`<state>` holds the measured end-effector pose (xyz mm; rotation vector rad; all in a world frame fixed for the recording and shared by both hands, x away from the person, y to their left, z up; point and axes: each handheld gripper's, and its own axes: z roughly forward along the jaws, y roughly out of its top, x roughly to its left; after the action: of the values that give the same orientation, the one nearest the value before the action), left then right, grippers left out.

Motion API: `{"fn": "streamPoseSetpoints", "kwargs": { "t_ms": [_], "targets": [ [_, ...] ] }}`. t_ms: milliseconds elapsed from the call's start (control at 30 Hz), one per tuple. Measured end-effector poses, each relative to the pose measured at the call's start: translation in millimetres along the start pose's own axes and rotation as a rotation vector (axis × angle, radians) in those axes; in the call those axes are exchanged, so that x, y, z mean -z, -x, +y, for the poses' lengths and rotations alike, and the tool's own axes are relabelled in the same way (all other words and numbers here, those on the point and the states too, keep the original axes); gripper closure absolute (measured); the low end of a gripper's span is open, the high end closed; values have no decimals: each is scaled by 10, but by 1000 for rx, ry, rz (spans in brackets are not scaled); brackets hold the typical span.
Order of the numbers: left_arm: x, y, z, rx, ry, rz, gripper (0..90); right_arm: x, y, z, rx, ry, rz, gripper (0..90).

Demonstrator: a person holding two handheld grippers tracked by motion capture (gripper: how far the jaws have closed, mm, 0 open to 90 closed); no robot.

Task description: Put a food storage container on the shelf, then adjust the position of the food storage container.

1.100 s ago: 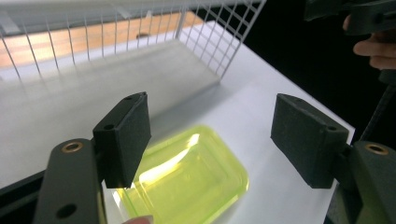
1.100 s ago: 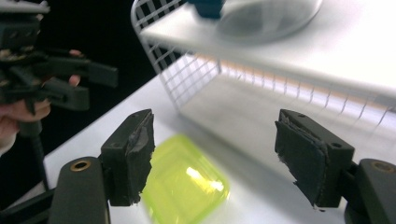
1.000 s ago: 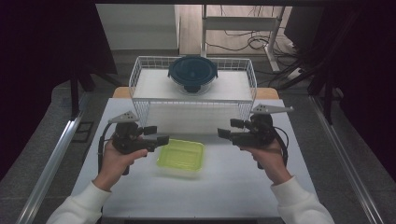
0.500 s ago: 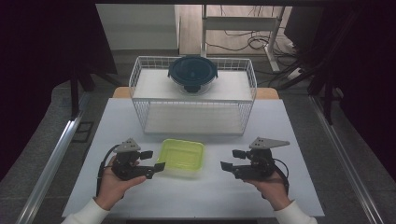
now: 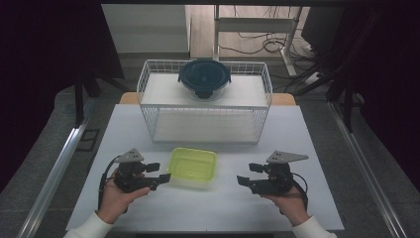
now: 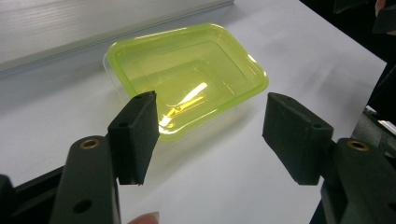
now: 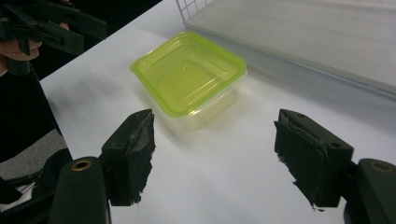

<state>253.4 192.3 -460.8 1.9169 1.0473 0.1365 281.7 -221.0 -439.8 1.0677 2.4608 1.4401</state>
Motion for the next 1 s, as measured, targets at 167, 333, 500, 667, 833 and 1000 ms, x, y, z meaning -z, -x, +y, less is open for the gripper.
{"fn": "streamPoseSetpoints", "kwargs": {
  "t_ms": [167, 333, 500, 667, 833, 1000],
  "targets": [
    [-48, -23, -1, -10, -18, 19, 354, 3, 44, -26, -18, -14, -13, 286],
    [-91, -74, 2, -11, -32, 52, 359, 6, 96, -72, -30, -22, -21, 287],
    [-134, -178, -5, 23, -37, 54, 361, 14, 122, -83, -39, -21, -28, 286],
    [-214, -325, -12, 43, -55, 73, 375, -29, 166, -96, -44, -32, -37, 287],
    [-269, -396, 23, 49, -65, 89, 427, -58, 173, -140, -33, -61, -35, 286],
    [-321, -468, 104, 34, -83, 128, 586, -47, 174, -148, -36, -54, -40, 287]
  ]
}}
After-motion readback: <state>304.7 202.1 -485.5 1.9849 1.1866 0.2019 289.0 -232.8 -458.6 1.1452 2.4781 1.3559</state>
